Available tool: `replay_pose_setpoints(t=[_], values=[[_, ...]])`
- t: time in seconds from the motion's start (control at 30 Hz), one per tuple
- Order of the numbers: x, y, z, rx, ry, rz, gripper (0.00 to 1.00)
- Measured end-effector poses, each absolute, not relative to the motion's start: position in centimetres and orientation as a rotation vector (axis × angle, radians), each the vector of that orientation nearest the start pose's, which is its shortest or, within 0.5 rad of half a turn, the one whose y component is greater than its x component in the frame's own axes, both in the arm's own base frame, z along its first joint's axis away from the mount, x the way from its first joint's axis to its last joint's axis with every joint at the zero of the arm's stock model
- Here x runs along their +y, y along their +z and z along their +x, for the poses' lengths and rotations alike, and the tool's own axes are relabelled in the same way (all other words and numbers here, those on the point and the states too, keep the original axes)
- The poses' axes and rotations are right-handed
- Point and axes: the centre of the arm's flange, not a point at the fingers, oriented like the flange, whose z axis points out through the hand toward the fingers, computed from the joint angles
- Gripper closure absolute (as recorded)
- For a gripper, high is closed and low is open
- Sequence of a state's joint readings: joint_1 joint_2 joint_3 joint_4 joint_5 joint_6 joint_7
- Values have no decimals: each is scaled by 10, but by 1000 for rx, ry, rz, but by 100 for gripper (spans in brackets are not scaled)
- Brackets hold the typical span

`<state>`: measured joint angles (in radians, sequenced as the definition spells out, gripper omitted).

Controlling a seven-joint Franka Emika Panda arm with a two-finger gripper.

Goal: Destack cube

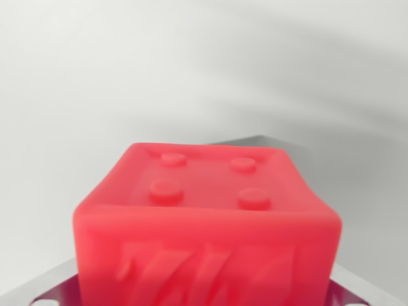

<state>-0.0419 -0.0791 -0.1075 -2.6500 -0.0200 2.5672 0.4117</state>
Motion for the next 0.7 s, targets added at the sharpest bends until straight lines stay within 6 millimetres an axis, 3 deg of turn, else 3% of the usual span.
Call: replay_pose_setpoints(t=[0.7], values=[[-29, 255, 438, 1044, 5, -2967, 100]])
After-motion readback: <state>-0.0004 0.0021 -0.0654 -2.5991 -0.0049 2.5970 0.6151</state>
